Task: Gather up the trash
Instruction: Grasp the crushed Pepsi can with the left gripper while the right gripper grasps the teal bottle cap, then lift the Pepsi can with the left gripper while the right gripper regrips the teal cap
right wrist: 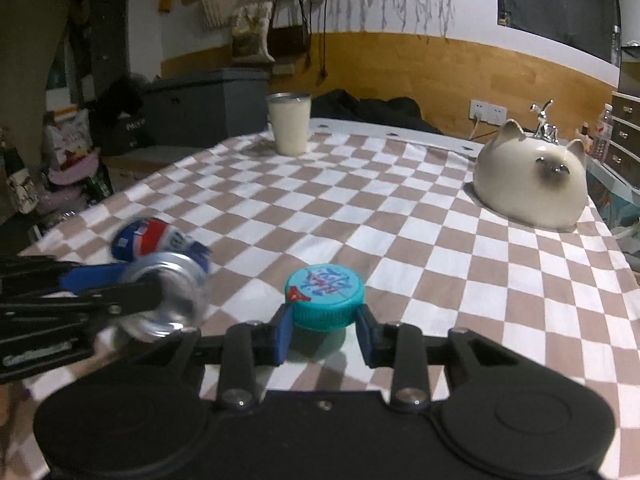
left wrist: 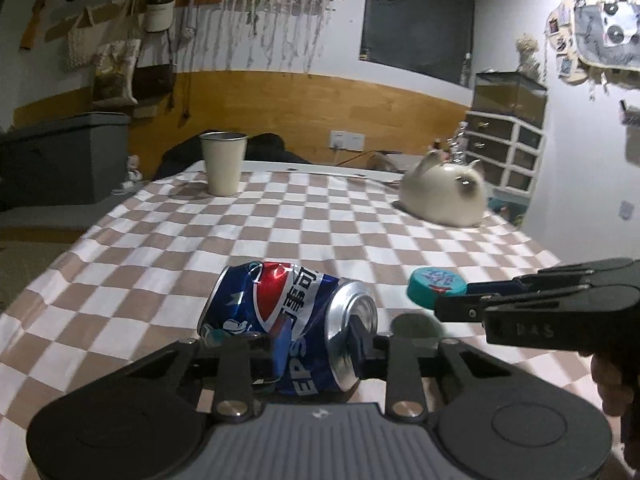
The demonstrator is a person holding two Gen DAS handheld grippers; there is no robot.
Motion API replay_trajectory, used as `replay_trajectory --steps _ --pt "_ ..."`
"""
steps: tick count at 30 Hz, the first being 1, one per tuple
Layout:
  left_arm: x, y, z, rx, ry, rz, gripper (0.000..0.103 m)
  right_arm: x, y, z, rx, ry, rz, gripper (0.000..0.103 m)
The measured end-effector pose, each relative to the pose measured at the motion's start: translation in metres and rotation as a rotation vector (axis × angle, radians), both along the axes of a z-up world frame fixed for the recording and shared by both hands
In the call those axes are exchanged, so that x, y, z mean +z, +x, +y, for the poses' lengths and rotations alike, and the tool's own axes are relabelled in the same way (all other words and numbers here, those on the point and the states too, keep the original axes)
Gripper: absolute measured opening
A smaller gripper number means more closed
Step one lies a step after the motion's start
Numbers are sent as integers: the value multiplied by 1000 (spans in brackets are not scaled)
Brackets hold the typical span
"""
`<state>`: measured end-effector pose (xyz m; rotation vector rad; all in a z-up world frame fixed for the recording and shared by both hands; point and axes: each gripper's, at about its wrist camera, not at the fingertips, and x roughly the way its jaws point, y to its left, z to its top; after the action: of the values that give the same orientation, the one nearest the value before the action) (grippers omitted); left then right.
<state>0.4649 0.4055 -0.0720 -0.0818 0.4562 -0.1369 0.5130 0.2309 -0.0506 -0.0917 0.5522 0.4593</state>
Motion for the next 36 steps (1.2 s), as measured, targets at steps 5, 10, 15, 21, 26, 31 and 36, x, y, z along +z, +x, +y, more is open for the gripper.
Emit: replay_trajectory --steps 5,10,15,21,26,31,36 --pt "6 -6 -11 -61 -37 6 30 11 -25 -17 13 35 3 35" --pt "10 -9 -30 -112 -17 20 29 14 -42 -50 -40 112 56 3" --pt "12 -14 -64 -215 73 55 29 5 -50 -73 -79 154 75 5" --pt "24 -29 -83 -298 137 5 43 -2 -46 -83 -78 222 68 20" --pt "22 -32 -73 -237 183 -94 101 -10 -38 -77 -41 201 77 22" --pt "6 -11 -48 -246 44 -24 103 -14 -29 -72 -9 180 91 22" --pt "-3 8 -30 -240 -119 46 103 -19 -27 -68 18 181 118 22"
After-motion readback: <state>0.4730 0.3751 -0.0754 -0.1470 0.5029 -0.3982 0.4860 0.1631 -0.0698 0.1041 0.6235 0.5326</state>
